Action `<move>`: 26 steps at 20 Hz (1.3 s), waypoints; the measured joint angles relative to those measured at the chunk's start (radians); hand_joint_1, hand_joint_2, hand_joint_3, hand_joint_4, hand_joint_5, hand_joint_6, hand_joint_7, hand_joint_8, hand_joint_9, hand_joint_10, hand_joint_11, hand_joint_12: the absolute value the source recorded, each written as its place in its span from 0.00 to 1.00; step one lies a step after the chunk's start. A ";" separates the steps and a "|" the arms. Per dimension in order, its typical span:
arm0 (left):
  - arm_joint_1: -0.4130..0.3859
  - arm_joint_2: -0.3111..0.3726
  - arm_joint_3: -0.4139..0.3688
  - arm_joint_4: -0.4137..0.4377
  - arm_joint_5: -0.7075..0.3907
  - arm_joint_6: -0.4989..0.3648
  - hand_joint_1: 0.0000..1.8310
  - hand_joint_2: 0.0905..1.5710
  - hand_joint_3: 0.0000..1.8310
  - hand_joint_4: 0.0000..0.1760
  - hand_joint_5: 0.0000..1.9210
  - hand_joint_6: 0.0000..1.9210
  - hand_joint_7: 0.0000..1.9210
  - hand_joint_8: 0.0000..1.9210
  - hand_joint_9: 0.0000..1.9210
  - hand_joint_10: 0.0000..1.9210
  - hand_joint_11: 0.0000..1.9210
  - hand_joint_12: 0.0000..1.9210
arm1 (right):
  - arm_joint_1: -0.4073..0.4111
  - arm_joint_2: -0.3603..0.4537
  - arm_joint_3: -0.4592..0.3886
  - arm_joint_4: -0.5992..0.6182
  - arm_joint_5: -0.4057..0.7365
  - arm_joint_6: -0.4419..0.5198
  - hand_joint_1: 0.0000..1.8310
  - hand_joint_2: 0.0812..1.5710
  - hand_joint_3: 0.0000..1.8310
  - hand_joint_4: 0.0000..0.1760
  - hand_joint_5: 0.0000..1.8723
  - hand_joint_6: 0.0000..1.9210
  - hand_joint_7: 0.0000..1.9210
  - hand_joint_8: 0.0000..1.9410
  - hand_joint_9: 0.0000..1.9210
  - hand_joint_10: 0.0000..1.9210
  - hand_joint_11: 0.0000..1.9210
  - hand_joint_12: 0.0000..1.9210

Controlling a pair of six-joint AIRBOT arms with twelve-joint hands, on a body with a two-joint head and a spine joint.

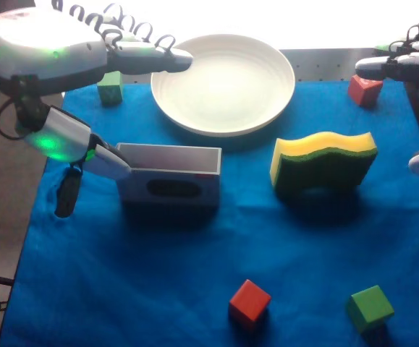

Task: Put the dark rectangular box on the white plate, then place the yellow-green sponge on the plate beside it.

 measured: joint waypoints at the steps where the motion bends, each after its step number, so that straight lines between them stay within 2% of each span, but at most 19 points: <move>1: -0.002 -0.010 0.003 0.029 0.007 -0.018 0.43 0.49 0.00 0.01 0.15 0.00 0.19 0.00 0.24 0.01 0.10 0.47 | 0.000 0.000 0.000 0.000 0.000 0.000 0.29 0.61 0.01 1.00 0.10 0.00 0.06 0.00 0.03 0.00 0.01 0.00; 3: 0.001 -0.034 0.002 0.063 0.011 -0.029 0.43 0.51 0.00 0.00 0.18 0.00 0.25 0.00 0.31 0.01 0.17 0.43 | 0.000 -0.004 0.000 0.000 0.000 0.001 0.28 0.61 0.00 1.00 0.09 0.00 0.06 0.00 0.02 0.00 0.01 0.00; 4: 0.001 -0.040 0.002 0.063 0.003 -0.029 0.45 0.51 0.00 0.00 0.21 0.00 0.32 0.01 0.37 0.02 0.22 0.48 | 0.000 -0.005 0.000 -0.002 0.000 0.000 0.27 0.61 0.00 1.00 0.09 0.00 0.05 0.00 0.02 0.00 0.01 0.00; 8: 0.024 -0.071 0.019 0.060 0.002 -0.047 0.46 0.50 0.00 0.00 0.29 0.00 0.38 0.01 0.43 0.01 0.29 0.42 | 0.000 -0.004 0.001 0.000 0.000 0.001 0.29 0.61 0.00 1.00 0.10 0.00 0.06 0.00 0.01 0.00 0.00 0.00; 10: 0.046 -0.095 0.040 0.061 0.008 -0.066 0.45 0.51 0.00 0.00 0.34 0.00 0.45 0.01 0.50 0.02 0.31 0.50 | 0.000 -0.005 0.001 0.000 0.000 0.001 0.26 0.61 0.00 1.00 0.09 0.00 0.05 0.00 0.01 0.00 0.00 0.00; 12: 0.056 -0.110 0.054 0.059 0.013 -0.074 0.53 0.56 0.00 0.00 0.45 0.00 0.53 0.01 0.58 0.03 0.40 0.54 | 0.000 -0.005 0.001 0.000 0.000 0.001 0.26 0.63 0.01 1.00 0.09 0.00 0.05 0.00 0.01 0.00 0.00 0.00; 13: 0.064 -0.116 0.058 0.056 0.018 -0.076 0.61 0.65 0.00 0.00 0.53 0.34 0.61 0.03 0.67 0.08 0.49 0.58 | 0.000 -0.005 0.001 0.000 0.000 0.002 0.27 0.63 0.00 0.98 0.09 0.00 0.05 0.00 0.01 0.00 0.00 0.00; 14: 0.066 -0.124 0.061 0.056 0.020 -0.080 0.68 0.67 0.00 0.00 0.52 0.38 0.57 0.43 0.67 0.21 0.52 0.64 | 0.000 -0.005 0.001 0.000 0.000 0.002 0.27 0.63 0.01 0.91 0.09 0.00 0.05 0.00 0.02 0.00 0.01 0.00; 15: 0.066 -0.130 0.067 0.051 0.020 -0.079 0.69 0.68 0.00 0.00 0.52 0.39 0.55 0.56 0.64 0.34 0.54 0.67 | 0.000 -0.005 0.001 0.000 0.000 0.001 0.26 0.64 0.01 0.91 0.09 0.00 0.06 0.00 0.03 0.01 0.02 0.01; 16: 0.066 -0.136 0.078 0.030 0.017 -0.080 0.70 0.68 0.00 0.00 0.52 0.39 0.55 0.56 0.61 0.42 0.52 0.67 | 0.000 -0.005 0.001 0.000 0.000 0.002 0.26 0.63 0.00 0.88 0.09 0.00 0.06 0.00 0.03 0.01 0.03 0.01; 17: 0.067 -0.143 0.093 0.010 0.016 -0.080 0.69 0.69 0.00 0.00 0.51 0.42 0.54 0.59 0.59 0.47 0.52 0.71 | 0.000 -0.005 0.001 0.000 0.001 0.002 0.26 0.63 0.00 0.90 0.09 0.00 0.06 0.00 0.03 0.01 0.01 0.01; 18: 0.067 -0.145 0.105 -0.010 0.017 -0.082 0.69 0.68 0.00 0.00 0.51 0.41 0.55 0.55 0.59 0.47 0.54 0.70 | 0.000 -0.005 0.001 0.000 0.000 0.002 0.27 0.63 0.00 0.85 0.09 0.00 0.06 0.00 0.03 0.00 0.01 0.00; 19: 0.067 -0.145 0.117 -0.036 0.016 -0.083 0.70 0.67 0.00 0.00 0.52 0.39 0.58 0.52 0.62 0.46 0.56 0.69 | 0.000 -0.005 0.001 0.000 0.000 0.002 0.26 0.64 0.00 0.85 0.09 0.00 0.06 0.00 0.03 0.00 0.01 0.00; 20: 0.067 -0.145 0.124 -0.081 0.014 -0.063 0.69 0.69 0.00 0.00 0.49 0.45 0.56 0.54 0.59 0.48 0.53 0.74 | 0.000 -0.005 0.001 0.000 0.000 0.002 0.26 0.64 0.00 0.86 0.09 0.00 0.06 0.00 0.03 0.00 0.01 0.01; 22: 0.063 -0.138 0.122 -0.135 -0.002 -0.012 0.69 0.68 0.00 0.00 0.50 0.47 0.57 0.50 0.56 0.46 0.46 0.78 | 0.000 -0.005 0.001 0.000 0.000 0.002 0.27 0.64 0.00 0.88 0.09 0.00 0.04 0.00 0.02 0.00 0.00 0.00; 23: 0.042 -0.122 0.108 -0.158 -0.011 0.018 0.69 0.67 0.00 0.00 0.51 0.45 0.60 0.46 0.58 0.43 0.47 0.74 | 0.000 -0.005 0.001 0.000 0.000 0.002 0.27 0.64 0.00 0.98 0.09 0.00 0.05 0.00 0.01 0.00 0.00 0.00; 24: 0.024 -0.113 0.105 -0.181 -0.023 0.041 0.69 0.66 0.00 0.00 0.51 0.46 0.62 0.39 0.61 0.37 0.49 0.69 | 0.000 -0.005 0.001 0.000 -0.001 0.001 0.28 0.64 0.00 0.92 0.09 0.00 0.05 0.00 0.02 0.00 0.00 0.00; 25: -0.007 -0.104 0.101 -0.225 -0.041 0.084 0.70 0.66 0.00 0.00 0.51 0.43 0.60 0.45 0.60 0.35 0.46 0.70 | 0.000 -0.005 0.001 0.000 0.000 0.002 0.30 0.65 0.00 0.87 0.09 0.00 0.06 0.01 0.02 0.00 0.00 0.00; 26: -0.036 -0.100 0.101 -0.289 -0.063 0.144 0.69 0.67 0.00 0.00 0.50 0.45 0.60 0.44 0.60 0.32 0.45 0.68 | 0.000 -0.005 0.001 0.000 0.000 0.002 0.30 0.65 0.00 0.89 0.10 0.00 0.07 0.01 0.02 0.00 0.00 0.00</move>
